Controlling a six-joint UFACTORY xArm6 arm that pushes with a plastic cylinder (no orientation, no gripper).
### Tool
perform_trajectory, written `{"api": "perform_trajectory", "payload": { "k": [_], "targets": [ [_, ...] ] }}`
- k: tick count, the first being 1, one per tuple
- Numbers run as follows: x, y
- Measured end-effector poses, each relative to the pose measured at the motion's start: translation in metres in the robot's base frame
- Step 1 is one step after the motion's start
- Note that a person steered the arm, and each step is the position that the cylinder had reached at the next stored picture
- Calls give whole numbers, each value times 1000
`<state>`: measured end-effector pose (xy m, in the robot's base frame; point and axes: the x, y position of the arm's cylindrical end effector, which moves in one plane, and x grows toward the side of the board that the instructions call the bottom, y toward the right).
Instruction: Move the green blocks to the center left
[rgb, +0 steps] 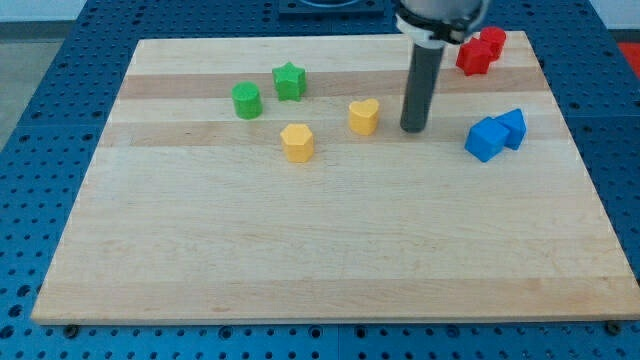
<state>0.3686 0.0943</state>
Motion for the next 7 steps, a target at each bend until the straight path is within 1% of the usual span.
{"api": "perform_trajectory", "payload": {
  "k": [1, 2, 3, 4, 5, 7],
  "targets": [
    [-42, -9],
    [-62, -45],
    [-69, -88],
    [-91, -109],
    [-96, -132],
    [-54, -186]
  ]
}}
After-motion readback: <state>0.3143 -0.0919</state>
